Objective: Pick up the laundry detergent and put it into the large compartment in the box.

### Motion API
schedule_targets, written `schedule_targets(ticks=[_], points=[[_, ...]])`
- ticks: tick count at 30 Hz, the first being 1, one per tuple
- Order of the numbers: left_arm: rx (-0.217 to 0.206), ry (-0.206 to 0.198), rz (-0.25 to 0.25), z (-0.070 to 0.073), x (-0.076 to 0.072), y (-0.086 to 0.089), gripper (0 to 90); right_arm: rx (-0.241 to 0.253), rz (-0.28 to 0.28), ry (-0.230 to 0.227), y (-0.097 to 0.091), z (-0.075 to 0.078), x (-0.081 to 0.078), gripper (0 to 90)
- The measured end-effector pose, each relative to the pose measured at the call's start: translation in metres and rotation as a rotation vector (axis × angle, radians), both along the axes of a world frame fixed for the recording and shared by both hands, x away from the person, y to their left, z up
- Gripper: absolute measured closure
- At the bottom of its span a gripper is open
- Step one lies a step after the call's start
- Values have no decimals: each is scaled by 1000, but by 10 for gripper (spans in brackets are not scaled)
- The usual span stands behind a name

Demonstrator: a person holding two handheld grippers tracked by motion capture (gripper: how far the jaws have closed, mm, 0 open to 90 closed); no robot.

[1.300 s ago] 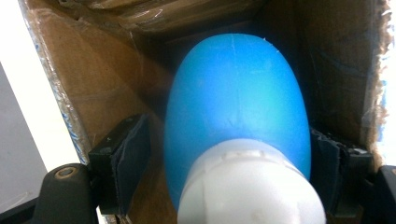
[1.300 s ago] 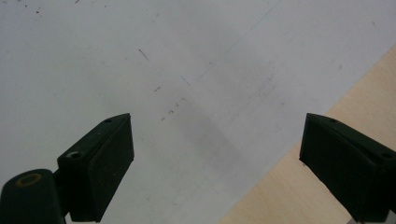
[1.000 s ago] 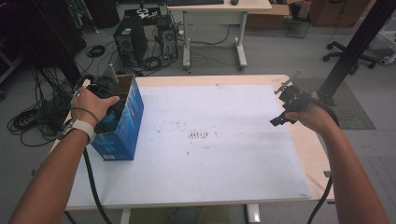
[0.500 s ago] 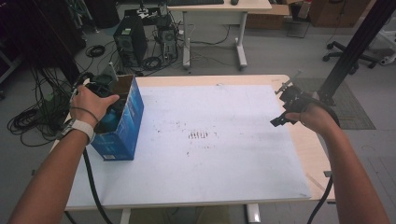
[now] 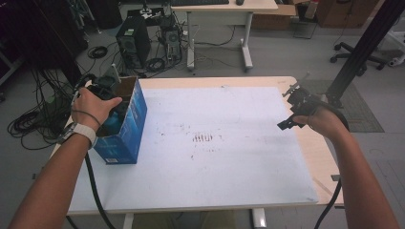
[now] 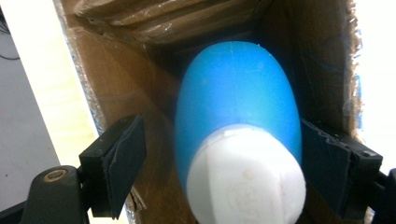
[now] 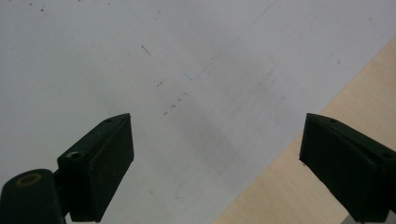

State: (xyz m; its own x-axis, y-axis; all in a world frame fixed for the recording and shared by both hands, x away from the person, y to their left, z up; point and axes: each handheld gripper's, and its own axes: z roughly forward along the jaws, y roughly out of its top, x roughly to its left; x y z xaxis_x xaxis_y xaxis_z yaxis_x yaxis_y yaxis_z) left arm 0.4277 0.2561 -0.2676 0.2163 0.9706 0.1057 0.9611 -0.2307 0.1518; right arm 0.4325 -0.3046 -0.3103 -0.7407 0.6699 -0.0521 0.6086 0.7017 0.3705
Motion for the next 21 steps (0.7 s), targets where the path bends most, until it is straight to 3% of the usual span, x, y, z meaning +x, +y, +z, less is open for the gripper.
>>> schedule_targets(ticks=[11, 21], points=[[-9, -21, -13, 7, -4, 0, 147, -3, -2, -2, -1, 2, -2, 100], [-33, -25, -22, 23, -7, -3, 136, -3, 3, -5, 1, 5, -4, 100]])
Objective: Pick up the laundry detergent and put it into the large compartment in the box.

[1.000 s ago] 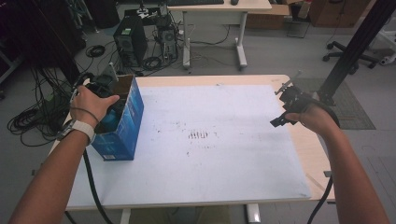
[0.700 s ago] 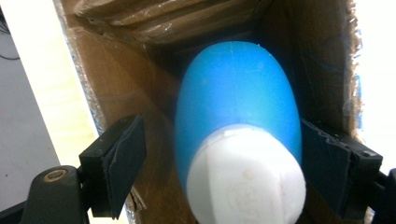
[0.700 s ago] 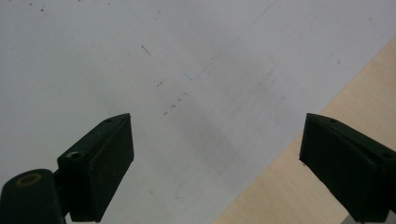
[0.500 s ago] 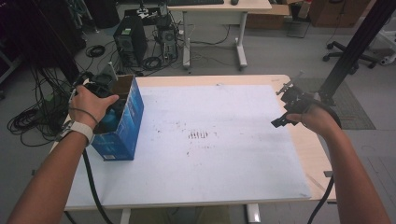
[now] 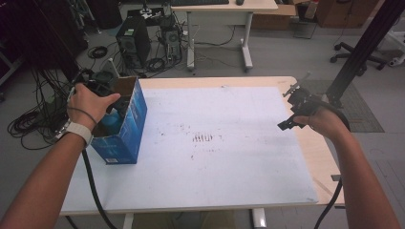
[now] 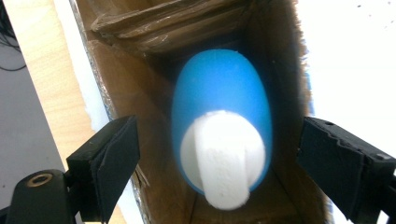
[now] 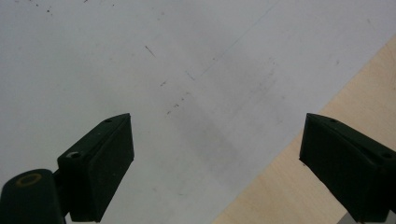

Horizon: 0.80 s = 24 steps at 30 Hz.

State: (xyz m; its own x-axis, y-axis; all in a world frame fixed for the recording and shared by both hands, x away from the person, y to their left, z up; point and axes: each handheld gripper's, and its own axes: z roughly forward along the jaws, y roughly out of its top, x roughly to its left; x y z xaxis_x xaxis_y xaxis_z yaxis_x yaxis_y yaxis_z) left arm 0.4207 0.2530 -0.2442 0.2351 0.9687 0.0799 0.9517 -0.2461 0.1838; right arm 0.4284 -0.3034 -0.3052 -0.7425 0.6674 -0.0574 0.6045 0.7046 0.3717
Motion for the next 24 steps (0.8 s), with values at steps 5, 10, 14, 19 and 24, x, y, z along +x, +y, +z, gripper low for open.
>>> schedule_targets(ticks=[5, 10, 14, 19, 24], points=[[4, 5, -12, 7, -2, -2, 132, 1, -3, -3, -1, 2, -1, 100], [-2, 4, -21, 16, -5, -2, 133, 2, -1, -4, -1, 4, -3, 100], [-6, 9, -32, 23, -7, -3, 130, 1, 1, -5, -1, 5, -4, 100], [-17, 19, -69, 32, -9, -8, 130, 1, 3, -5, 0, 6, -4, 100], [-22, 17, -97, 42, -13, -13, 137, -1, 6, -4, 1, 6, -4, 100]])
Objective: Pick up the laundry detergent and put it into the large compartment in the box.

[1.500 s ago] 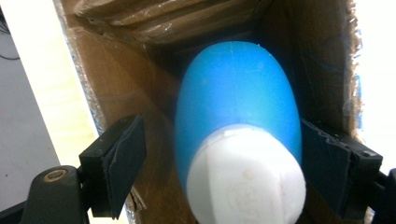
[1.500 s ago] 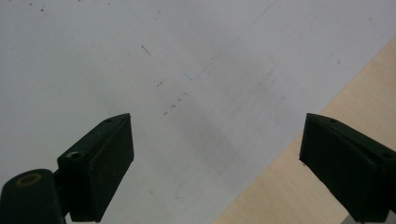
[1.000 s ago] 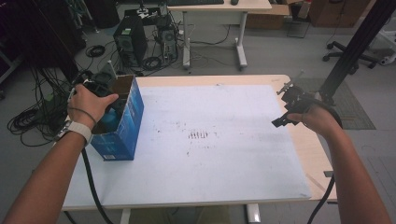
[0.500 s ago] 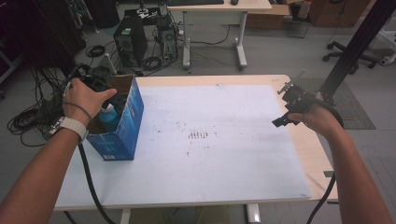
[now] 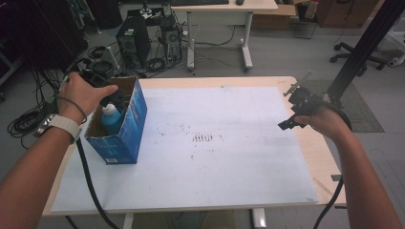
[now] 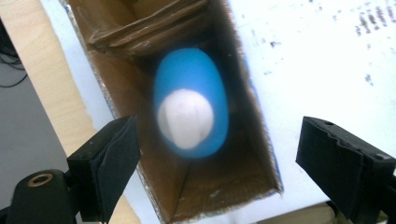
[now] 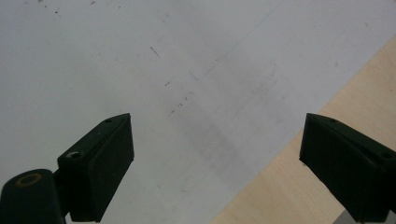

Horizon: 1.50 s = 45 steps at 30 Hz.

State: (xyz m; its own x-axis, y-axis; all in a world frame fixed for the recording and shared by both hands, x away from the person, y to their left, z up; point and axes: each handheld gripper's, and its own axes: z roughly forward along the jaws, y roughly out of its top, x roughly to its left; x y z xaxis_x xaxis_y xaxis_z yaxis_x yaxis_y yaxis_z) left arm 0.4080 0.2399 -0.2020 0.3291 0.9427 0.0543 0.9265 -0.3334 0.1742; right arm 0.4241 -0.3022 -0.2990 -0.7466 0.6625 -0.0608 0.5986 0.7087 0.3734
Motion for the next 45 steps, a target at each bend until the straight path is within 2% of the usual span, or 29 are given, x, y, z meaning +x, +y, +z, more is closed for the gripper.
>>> schedule_targets(ticks=[4, 16, 25, 33, 45], points=[[-5, 9, -24, 8, -3, -5, 129, 0, -3, -2, 0, 1, 0, 100], [-27, 61, -99, 19, -14, -20, 124, -1, 2, -2, 2, 3, -2, 101], [-42, 68, -148, 23, -19, -31, 123, -1, 3, -1, 4, 6, -2, 100], [-42, 72, -215, 31, -25, -44, 133, -1, 1, -2, 4, 11, -2, 100], [-62, 81, -295, 36, -33, -71, 132, 4, 4, -19, 8, 18, -3, 100]])
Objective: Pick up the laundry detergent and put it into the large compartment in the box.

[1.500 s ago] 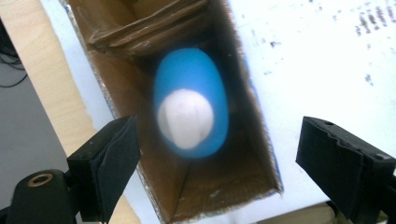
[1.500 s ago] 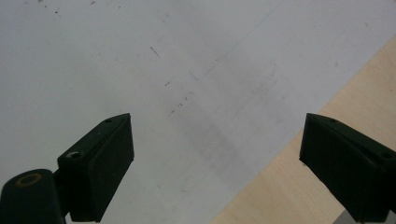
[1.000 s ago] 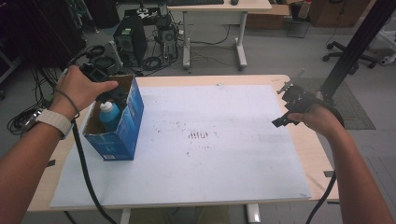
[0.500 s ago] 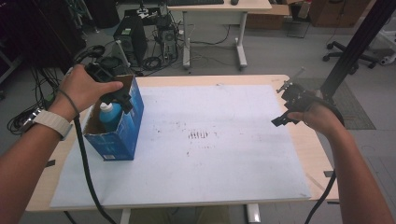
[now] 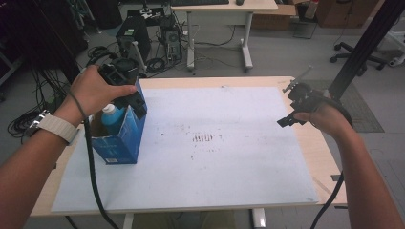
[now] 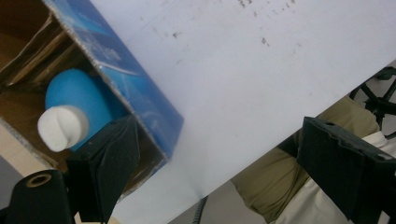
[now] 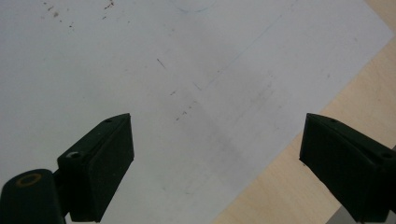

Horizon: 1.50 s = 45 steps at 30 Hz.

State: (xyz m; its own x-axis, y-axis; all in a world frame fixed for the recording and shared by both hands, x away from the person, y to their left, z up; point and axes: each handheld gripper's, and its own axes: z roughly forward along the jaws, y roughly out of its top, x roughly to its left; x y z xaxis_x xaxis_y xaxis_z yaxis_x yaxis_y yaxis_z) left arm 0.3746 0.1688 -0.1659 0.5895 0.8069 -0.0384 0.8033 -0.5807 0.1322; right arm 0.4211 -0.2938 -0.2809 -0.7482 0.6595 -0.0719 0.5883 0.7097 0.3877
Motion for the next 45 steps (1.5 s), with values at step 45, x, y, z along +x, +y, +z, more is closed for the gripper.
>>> schedule_targets(ticks=[45], points=[[5, 3, -246, -6, -31, -76, 129, 1, 15, 1, 10, 2, 3, 100]])
